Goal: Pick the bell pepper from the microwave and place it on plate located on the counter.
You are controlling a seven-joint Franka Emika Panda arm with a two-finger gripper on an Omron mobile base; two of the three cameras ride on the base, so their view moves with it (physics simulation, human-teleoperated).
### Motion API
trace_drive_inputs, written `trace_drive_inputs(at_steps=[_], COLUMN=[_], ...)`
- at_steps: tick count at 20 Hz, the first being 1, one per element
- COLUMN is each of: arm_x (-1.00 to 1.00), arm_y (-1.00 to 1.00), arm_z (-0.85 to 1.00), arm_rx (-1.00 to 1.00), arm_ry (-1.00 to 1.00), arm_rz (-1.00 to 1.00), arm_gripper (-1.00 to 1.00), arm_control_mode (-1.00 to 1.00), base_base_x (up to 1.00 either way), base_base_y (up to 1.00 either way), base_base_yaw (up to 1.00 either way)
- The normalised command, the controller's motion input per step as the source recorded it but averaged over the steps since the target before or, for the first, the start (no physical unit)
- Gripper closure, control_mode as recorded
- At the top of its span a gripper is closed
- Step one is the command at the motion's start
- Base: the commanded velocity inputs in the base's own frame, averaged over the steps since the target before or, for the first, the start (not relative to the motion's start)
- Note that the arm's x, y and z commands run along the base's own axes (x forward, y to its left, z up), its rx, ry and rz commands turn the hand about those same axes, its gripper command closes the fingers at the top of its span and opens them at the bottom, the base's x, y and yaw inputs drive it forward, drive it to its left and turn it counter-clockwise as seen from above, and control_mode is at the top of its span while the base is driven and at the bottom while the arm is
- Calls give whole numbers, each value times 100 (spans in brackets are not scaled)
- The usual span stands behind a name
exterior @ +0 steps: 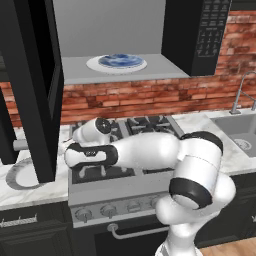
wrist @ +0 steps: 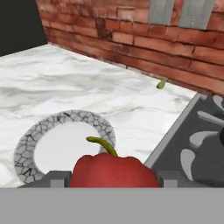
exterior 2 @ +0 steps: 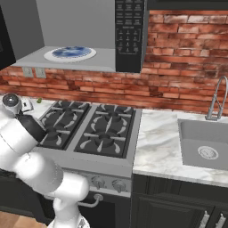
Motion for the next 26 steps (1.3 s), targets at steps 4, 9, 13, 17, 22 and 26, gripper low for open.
trace_drive_inputs(at_steps=[4,9,13,17,22,26], arm_x=[51,37,22,11,7,3], arm_y=[52,65,75,70,61,53], arm_z=[-39,-35,-23,-7,0,-6], arm_rx=[-1,-1,-2,-1,0,-3], arm_ry=[0,5,14,14,10,8], arm_rz=[0,0,0,0,0,0], arm_gripper=[100,100,100,100,100,100], arm_control_mode=[-100,-100,-100,-100,-100,-100], base_base_x=[0,0,0,0,0,0], base_base_y=[0,0,0,0,0,0], base_base_yaw=[0,0,0,0,0,0])
